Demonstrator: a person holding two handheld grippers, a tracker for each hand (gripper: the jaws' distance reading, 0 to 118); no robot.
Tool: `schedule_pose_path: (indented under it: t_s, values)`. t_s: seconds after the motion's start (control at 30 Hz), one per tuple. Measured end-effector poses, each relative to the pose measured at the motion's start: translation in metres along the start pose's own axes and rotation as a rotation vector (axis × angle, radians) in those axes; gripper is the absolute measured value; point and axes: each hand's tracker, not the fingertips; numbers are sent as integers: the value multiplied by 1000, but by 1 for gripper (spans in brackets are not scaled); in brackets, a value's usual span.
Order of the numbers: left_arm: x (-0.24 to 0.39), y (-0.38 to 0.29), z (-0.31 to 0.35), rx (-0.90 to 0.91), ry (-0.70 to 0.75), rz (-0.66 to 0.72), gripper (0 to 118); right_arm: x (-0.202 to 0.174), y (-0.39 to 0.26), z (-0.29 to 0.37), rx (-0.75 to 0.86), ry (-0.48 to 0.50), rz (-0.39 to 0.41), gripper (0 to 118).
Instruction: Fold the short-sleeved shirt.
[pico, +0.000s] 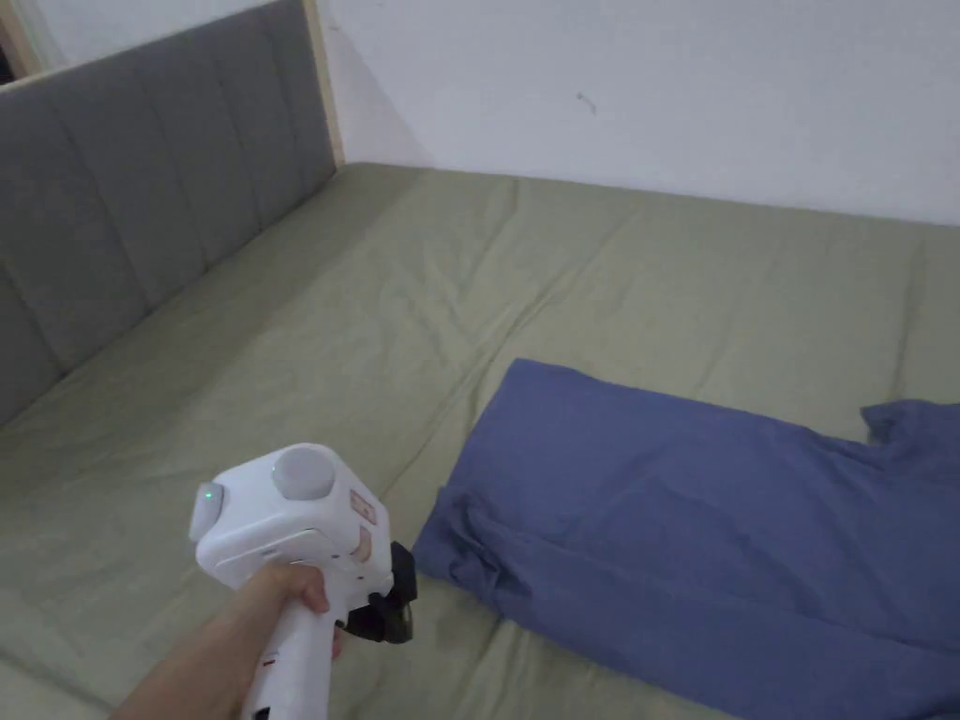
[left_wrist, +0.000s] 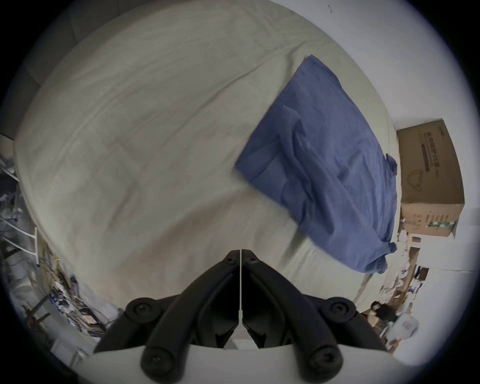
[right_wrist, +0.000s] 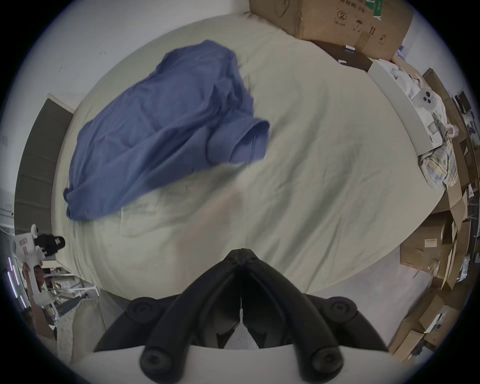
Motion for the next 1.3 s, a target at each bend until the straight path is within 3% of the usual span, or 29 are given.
schedule_pose_path:
  t_s: [0.07, 0.1, 0.13, 0.17, 0.2, 0.23, 0.33, 0.5, 0.57, 0.67, 0.7, 0.73, 0.8, 1.0, 1.03, 1.07, 1.1, 1.13, 1.3]
  values:
    - [9, 3, -6, 17, -60, 15, 2, -3, 6, 2, 0, 5, -10, 0]
    - [11, 10, -10, 25, -81, 8, 19, -3, 8, 1, 1, 8, -16, 0]
    - [14, 17, -13, 33, -77, 19, 57, -3, 11, 1, 3, 7, -25, 0]
    - [19, 17, -17, 38, -62, 28, 107, -3, 13, 0, 5, 6, -28, 0]
    - [21, 23, -24, 33, -50, 34, 112, -5, 19, 2, 5, 5, -29, 0]
    - [20, 25, -21, 31, -49, 38, 105, -5, 21, 1, 8, -2, -30, 0]
    - [20, 36, -32, 59, -72, 59, 113, -4, 30, 0, 13, -19, -31, 0]
    - [23, 44, -59, 49, -43, 50, 115, 4, 40, -8, -4, -20, -66, 0]
    - [28, 41, -54, 67, 13, 15, 110, 6, 42, -12, -8, -28, -71, 0]
    - [27, 38, -43, 112, 131, -100, 43, 10, 46, -18, -14, -27, -83, 0]
    - [25, 36, -38, 128, 108, -112, 5, 11, 47, -20, -13, -23, -89, 0]
    - [19, 35, -34, 119, -2, -37, 4, 12, 49, -22, -9, -20, -96, 0]
    - [14, 36, -36, 80, -14, 50, 4, 12, 52, -26, 1, -18, -111, 0]
    - [32, 34, -40, 77, 42, 7, 4, 23, 67, -34, 24, 2, -112, 1]
    - [33, 35, -40, 75, 44, 7, 4, 27, 72, -37, 35, 19, -114, 19]
    - [34, 37, -40, 91, 60, 0, 4, 31, 77, -39, 38, 28, -120, 54]
    - [35, 33, -37, 88, 59, 4, 4, 34, 82, -41, 33, 40, -124, 104]
    - [36, 31, -37, 86, 58, 8, 4, 36, 87, -47, 10, 52, -124, 118]
    - [25, 48, -44, 53, 36, 35, 5, 31, 108, -62, 0, -8, -100, 118]
